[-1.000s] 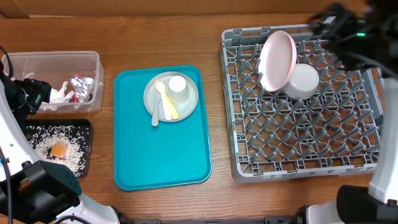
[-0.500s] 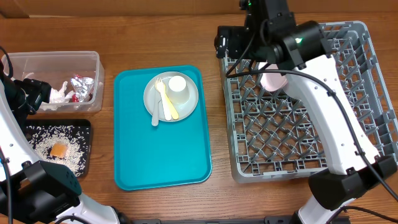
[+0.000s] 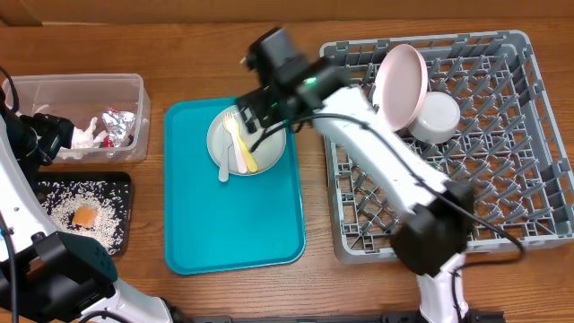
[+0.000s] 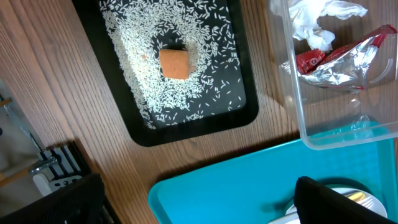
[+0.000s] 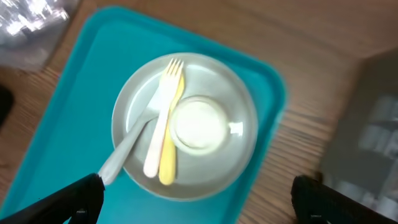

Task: Sort waste into correct bins and load items into the dishwasher rack
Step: 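Move the right gripper down to the white cup on the grey plate, then grasp the white cup with the right gripper and lift it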

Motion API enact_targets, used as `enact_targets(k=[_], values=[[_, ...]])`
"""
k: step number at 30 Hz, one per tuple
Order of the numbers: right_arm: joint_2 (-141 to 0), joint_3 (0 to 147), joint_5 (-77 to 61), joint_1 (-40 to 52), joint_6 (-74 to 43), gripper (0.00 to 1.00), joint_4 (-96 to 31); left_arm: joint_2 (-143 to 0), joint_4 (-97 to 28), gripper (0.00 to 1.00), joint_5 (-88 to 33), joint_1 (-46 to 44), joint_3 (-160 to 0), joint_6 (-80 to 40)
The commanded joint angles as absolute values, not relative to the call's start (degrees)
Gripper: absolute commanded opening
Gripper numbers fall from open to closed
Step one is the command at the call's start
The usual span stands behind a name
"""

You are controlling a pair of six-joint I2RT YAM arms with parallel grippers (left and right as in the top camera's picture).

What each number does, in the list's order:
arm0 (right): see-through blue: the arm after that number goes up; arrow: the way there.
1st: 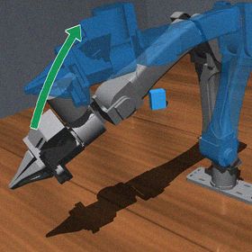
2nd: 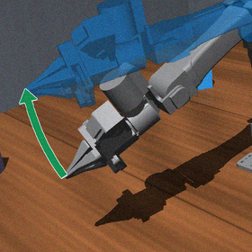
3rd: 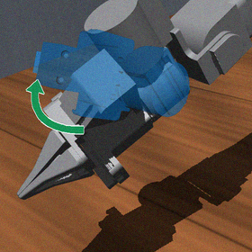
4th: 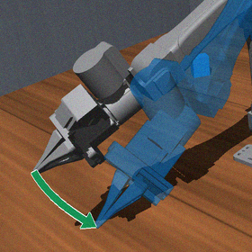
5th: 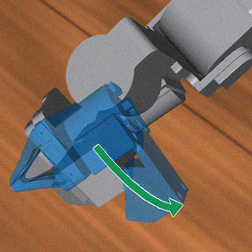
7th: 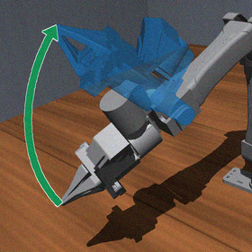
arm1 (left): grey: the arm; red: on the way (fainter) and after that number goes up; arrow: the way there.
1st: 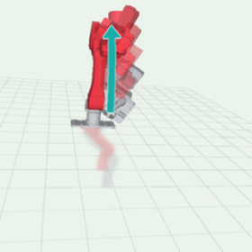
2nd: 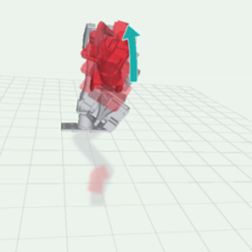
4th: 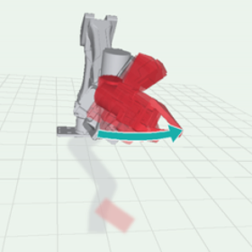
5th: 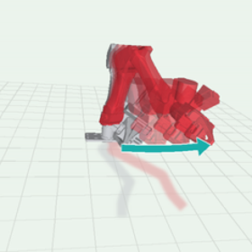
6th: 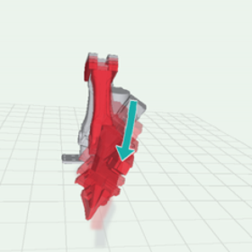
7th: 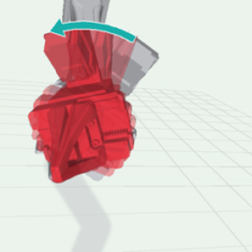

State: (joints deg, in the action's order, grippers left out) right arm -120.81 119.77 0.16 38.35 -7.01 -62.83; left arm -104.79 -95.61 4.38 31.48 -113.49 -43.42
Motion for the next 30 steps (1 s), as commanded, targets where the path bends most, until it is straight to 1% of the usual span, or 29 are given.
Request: enact_targets(k=[1,5,11,19,30], values=[[-124.22,119.96,3.97,40.16,-7.44,1.0,-60.62,-104.36,-95.68,1.0,5.3,31.33,-113.27,-44.36],[-126.91,119.96,7.44,40.77,-10.31,1.0,-59.16,-104.36,-95.68,1.0,5.3,31.33,-113.27,-44.36],[-130.85,119.96,7.49,40.77,-10.48,1.0,-57.47,-104.36,-95.68,1.0,5.3,31.33,-113.27,-44.36],[-133.75,119.96,5.67,40.77,-10.48,1.0,-54.43,-104.36,-95.68,1.0,5.3,31.33,-113.27,-44.36],[-136.09,119.96,3.29,40.77,-10.52,1.0,-54.08,-104.36,-95.68,1.0,5.3,31.33,-113.27,-44.36]])
